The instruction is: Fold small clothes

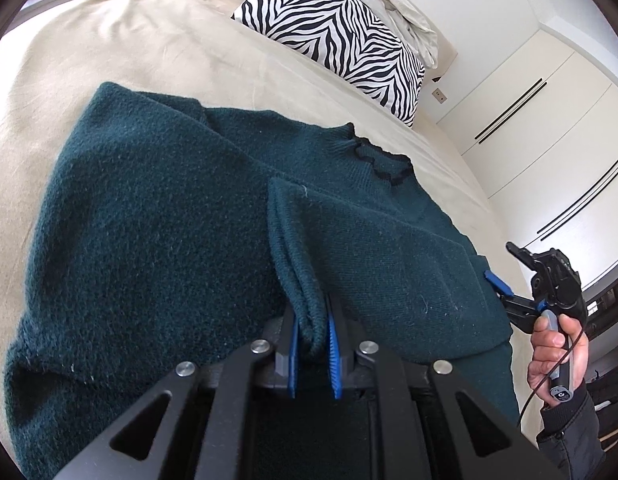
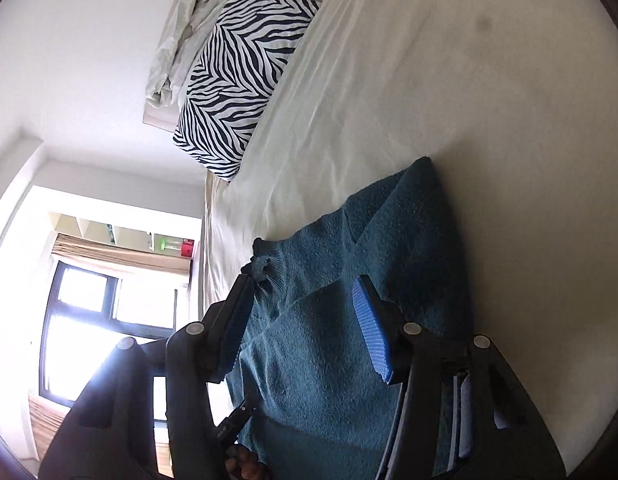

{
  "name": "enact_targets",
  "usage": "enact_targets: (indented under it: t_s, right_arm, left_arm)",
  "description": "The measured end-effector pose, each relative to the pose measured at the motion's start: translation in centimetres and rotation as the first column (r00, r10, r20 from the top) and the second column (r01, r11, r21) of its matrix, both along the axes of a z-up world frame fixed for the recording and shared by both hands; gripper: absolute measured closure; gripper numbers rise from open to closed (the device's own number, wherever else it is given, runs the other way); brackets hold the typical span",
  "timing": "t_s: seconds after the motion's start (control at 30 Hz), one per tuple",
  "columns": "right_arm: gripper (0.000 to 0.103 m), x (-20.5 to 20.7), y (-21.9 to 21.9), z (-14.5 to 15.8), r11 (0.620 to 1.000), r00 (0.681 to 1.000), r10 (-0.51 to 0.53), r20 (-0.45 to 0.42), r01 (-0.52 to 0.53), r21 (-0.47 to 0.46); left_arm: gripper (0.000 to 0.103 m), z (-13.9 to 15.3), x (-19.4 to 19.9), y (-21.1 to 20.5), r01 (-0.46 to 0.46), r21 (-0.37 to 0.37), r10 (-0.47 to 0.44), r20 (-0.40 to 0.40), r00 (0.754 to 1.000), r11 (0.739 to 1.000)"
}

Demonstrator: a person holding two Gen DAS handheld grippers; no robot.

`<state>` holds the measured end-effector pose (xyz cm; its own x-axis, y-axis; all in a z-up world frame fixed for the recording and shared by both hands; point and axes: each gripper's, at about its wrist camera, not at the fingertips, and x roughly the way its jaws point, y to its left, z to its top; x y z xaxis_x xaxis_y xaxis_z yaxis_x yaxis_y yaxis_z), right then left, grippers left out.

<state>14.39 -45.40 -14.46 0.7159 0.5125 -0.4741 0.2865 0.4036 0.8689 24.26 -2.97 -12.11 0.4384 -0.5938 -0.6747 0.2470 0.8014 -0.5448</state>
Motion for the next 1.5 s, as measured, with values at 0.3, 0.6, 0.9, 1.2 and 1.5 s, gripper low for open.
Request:
enact_targets:
  t_s: [0.3, 0.6, 0.9, 1.2, 1.5]
  right_arm:
    - [0.052, -5.1, -1.6, -3.5, 0.997, 0.998, 0.038, 0.058, -0.042, 0.061]
    - [0.05, -11.2, -2.8, 0.1, 0.998, 0.992, -0.05, 0.115, 0.046, 0.043]
    - [0.047, -9.3, 2.2, -1.7, 0.991, 0.994, 0.103, 0.037, -0.099, -0.094]
    - [0.046, -21.6, 1.0, 2.5, 0.979, 0.998, 0.029, 0.059, -0.016, -0.205]
    - [0.046, -32.0, 3.7, 3.3, 0.938, 0.999, 0.041, -0.019, -0.045, -0.343]
  left_arm:
    - [0.088, 0.0, 0.0, 0.5, -0.001, -0.031, 0.001, -0.022, 1.0, 1.0]
    - [0.088, 0.0, -0.1, 1.1, -0.014, -0.069, 0.01, -0.06, 0.998, 0.997]
    - [0.065, 2.8, -2.1, 4.9, -0.081, -0.022, 0.08, -0.043, 0.996, 0.996]
    - [0.044, 5.4, -12.8, 14.1, -0.175, 0.037, 0.175, -0.018, 0.984, 0.984]
    - [0.044, 3.1, -23.4, 16.3, -0.143, 0.079, 0.152, -0.134, 0.979, 0.987]
